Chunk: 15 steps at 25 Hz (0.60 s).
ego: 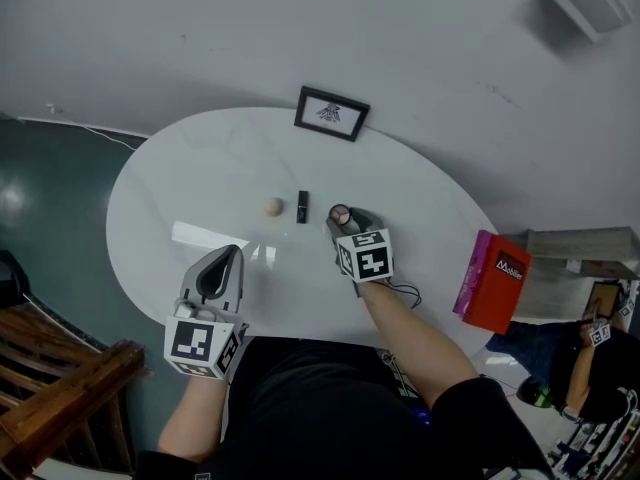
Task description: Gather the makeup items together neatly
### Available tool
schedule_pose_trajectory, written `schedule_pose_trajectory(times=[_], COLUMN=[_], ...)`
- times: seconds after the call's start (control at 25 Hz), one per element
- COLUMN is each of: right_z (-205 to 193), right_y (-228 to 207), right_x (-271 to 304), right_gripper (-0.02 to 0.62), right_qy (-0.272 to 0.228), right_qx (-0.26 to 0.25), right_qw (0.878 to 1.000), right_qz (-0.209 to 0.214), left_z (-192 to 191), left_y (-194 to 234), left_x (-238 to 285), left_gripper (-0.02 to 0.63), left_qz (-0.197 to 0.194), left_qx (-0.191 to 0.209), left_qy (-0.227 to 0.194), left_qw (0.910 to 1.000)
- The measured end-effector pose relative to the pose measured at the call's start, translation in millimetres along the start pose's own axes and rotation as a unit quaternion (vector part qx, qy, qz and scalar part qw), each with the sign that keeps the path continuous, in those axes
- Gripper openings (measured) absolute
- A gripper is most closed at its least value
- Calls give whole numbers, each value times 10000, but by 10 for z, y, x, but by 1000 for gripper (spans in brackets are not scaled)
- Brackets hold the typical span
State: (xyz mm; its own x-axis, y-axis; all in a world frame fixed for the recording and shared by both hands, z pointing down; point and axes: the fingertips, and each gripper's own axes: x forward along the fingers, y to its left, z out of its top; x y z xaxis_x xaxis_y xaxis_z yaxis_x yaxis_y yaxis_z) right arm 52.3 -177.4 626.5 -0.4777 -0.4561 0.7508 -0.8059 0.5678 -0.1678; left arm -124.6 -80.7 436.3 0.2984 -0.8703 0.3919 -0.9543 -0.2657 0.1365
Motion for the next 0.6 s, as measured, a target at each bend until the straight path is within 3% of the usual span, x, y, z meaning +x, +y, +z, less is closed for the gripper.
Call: schedule_pose_trajectory(times=[0.6], right_z=[123], right_y=[162], right_x=[151], right_gripper=[196], right_qy=[-40], right_qx=[89], right_qw=[9995], right_qz=[-313], left_z=[-77], left_y=[345], left_x=[-294], left_gripper=[17], left_qz=[-80], left_qx=[39], left_qy=[-20], left_qw=[10000])
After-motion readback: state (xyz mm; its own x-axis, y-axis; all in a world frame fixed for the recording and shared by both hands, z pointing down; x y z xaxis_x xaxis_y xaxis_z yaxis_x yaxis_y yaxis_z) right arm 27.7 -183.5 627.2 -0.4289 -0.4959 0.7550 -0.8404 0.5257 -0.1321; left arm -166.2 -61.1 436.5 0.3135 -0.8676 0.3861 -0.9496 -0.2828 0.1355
